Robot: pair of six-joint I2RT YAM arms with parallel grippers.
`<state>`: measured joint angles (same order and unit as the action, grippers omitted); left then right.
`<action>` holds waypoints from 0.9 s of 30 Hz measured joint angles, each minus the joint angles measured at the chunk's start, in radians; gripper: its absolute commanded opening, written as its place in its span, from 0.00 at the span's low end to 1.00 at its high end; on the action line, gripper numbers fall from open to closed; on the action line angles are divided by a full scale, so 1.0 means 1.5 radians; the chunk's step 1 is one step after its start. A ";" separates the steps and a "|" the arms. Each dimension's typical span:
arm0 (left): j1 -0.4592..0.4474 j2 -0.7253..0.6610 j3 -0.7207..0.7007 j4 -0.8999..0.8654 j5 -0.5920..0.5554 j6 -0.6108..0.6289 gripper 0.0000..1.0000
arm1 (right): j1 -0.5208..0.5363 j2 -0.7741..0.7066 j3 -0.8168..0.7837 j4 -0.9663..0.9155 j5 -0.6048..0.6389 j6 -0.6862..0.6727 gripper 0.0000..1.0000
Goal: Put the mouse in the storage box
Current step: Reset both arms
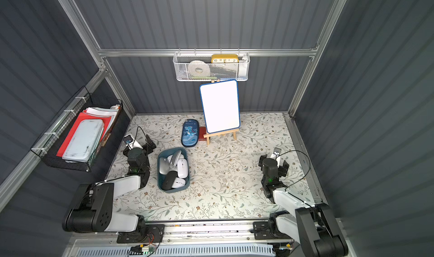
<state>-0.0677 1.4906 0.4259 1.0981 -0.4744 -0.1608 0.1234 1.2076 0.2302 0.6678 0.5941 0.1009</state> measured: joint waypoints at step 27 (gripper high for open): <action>0.093 0.139 0.020 0.229 0.226 0.058 0.99 | -0.064 0.222 0.097 0.168 -0.187 -0.008 0.99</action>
<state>0.0719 1.6993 0.4553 1.4422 -0.1356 -0.0731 0.0280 1.5410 0.3756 0.9199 0.3138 0.0883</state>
